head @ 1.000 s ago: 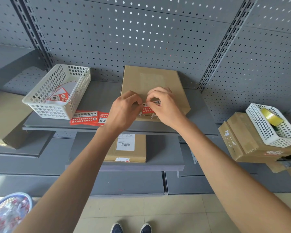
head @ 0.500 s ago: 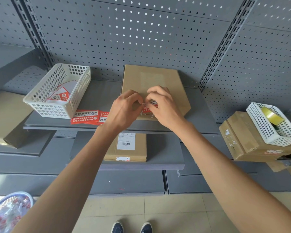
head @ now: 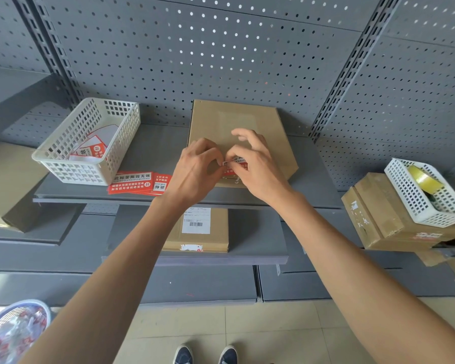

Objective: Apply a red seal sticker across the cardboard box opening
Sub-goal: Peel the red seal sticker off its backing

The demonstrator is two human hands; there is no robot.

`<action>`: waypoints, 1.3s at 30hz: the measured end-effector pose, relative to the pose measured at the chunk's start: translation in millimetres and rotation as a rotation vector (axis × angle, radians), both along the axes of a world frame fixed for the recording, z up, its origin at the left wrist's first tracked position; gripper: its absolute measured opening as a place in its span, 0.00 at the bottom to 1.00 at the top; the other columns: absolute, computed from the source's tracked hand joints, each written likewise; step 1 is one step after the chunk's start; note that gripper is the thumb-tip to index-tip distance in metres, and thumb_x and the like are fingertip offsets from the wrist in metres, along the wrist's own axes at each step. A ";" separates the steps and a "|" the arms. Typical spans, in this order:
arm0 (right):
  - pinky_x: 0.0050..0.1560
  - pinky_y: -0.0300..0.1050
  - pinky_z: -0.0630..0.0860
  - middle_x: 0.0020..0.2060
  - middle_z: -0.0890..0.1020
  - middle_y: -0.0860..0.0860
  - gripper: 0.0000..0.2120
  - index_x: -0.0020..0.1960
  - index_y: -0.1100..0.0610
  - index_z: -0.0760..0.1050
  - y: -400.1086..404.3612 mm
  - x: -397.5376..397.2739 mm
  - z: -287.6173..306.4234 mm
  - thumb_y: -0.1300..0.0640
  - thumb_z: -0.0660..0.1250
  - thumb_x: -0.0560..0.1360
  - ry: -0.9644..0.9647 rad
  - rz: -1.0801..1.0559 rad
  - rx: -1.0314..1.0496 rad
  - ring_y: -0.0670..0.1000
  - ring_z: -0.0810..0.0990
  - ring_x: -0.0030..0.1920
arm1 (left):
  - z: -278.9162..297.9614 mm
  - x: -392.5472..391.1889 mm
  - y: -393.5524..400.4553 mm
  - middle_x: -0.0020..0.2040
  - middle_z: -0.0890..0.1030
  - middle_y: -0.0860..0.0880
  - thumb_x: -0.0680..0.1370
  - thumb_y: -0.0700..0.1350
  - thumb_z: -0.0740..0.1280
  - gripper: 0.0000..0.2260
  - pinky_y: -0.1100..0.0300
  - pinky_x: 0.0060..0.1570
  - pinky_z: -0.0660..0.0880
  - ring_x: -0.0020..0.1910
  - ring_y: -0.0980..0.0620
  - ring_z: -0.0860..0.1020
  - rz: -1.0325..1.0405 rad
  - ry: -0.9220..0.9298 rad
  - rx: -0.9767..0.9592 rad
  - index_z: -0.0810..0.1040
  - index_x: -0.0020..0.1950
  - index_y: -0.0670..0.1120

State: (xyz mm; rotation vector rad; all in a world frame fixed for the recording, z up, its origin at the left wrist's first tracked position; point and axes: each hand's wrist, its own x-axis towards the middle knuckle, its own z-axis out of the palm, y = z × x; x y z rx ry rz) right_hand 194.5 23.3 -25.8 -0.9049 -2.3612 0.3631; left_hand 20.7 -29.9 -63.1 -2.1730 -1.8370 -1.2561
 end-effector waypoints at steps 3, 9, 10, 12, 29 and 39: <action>0.60 0.43 0.71 0.74 0.67 0.51 0.03 0.45 0.56 0.79 -0.5 0.7 0.4 0.63 0.71 0.77 -0.004 0.025 0.009 0.52 0.69 0.71 | -0.5 -0.7 0.7 0.51 0.79 0.46 0.74 0.41 0.75 0.05 0.46 0.51 0.76 0.47 0.43 0.78 -0.004 -0.014 -0.002 0.81 0.45 0.43; 0.62 0.39 0.68 0.77 0.63 0.51 0.11 0.55 0.53 0.78 3.7 3.2 6.2 0.64 0.71 0.75 -0.003 0.002 0.002 0.52 0.67 0.73 | -1.3 -1.7 1.9 0.51 0.79 0.47 0.73 0.40 0.74 0.04 0.47 0.52 0.76 0.48 0.45 0.77 -0.013 -0.038 -0.013 0.82 0.46 0.45; 0.63 0.38 0.68 0.77 0.63 0.51 0.09 0.53 0.54 0.79 4.9 4.1 5.0 0.64 0.71 0.76 -0.016 0.010 0.009 0.52 0.66 0.74 | -1.3 -2.0 2.2 0.51 0.79 0.47 0.74 0.41 0.75 0.03 0.47 0.53 0.76 0.48 0.45 0.78 -0.017 -0.040 -0.012 0.82 0.45 0.45; 0.67 0.41 0.69 0.77 0.65 0.52 0.05 0.49 0.54 0.81 6.9 4.2 1.5 0.63 0.70 0.76 -0.048 0.024 0.020 0.53 0.64 0.75 | -1.3 -2.1 2.4 0.51 0.79 0.48 0.74 0.41 0.75 0.04 0.48 0.53 0.75 0.49 0.45 0.78 -0.017 -0.041 -0.012 0.82 0.45 0.45; 0.62 0.51 0.77 0.71 0.71 0.53 0.07 0.41 0.57 0.82 9.3 2.0 -4.7 0.65 0.71 0.76 -0.006 0.039 -0.027 0.53 0.66 0.74 | -16.2 2.8 -3.6 0.56 0.78 0.45 0.76 0.47 0.74 0.07 0.48 0.60 0.70 0.55 0.44 0.77 0.009 0.041 0.053 0.82 0.44 0.44; 0.64 0.53 0.75 0.72 0.71 0.54 0.07 0.41 0.57 0.81 8.9 3.2 -4.5 0.65 0.69 0.76 -0.011 0.047 -0.032 0.54 0.66 0.74 | -16.4 2.8 -4.1 0.57 0.79 0.44 0.76 0.45 0.74 0.06 0.47 0.61 0.70 0.56 0.43 0.78 0.001 0.015 0.038 0.84 0.41 0.44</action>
